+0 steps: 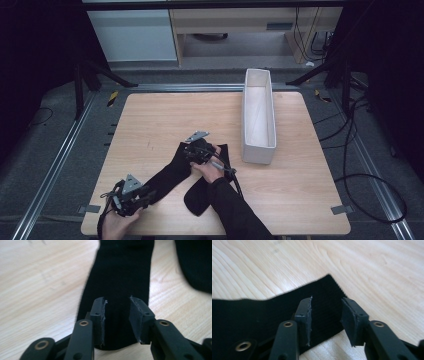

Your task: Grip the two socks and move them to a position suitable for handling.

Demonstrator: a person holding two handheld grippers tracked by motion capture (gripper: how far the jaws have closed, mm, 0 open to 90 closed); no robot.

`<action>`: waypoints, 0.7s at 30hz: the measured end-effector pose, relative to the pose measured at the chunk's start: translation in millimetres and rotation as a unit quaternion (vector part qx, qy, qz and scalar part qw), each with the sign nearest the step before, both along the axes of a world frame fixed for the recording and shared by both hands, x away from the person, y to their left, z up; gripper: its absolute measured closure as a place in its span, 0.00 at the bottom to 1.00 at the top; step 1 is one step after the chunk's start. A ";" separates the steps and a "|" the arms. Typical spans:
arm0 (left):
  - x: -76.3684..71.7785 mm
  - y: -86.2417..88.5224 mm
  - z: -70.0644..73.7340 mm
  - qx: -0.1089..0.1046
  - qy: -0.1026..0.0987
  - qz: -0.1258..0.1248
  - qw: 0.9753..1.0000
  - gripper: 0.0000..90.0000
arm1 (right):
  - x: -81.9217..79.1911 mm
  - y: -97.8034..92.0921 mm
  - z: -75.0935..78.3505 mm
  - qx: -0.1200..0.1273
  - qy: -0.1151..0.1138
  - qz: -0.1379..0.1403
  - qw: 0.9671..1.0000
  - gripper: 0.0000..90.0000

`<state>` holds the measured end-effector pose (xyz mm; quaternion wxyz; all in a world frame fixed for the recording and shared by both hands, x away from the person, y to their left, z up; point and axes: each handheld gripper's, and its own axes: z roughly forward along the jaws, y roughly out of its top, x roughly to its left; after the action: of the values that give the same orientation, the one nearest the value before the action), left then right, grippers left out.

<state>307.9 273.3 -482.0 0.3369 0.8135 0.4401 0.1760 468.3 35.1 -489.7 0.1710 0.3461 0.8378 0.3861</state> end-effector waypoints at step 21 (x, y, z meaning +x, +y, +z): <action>8.0 31.8 -3.1 0.001 -0.005 0.067 0.998 0.49 | 20.9 -8.0 1.8 0.021 0.006 -0.014 1.000 0.46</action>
<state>315.8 305.1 -485.1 0.3257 0.7815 0.4921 0.2025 489.2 27.1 -487.9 0.1641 0.3633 0.8256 0.3992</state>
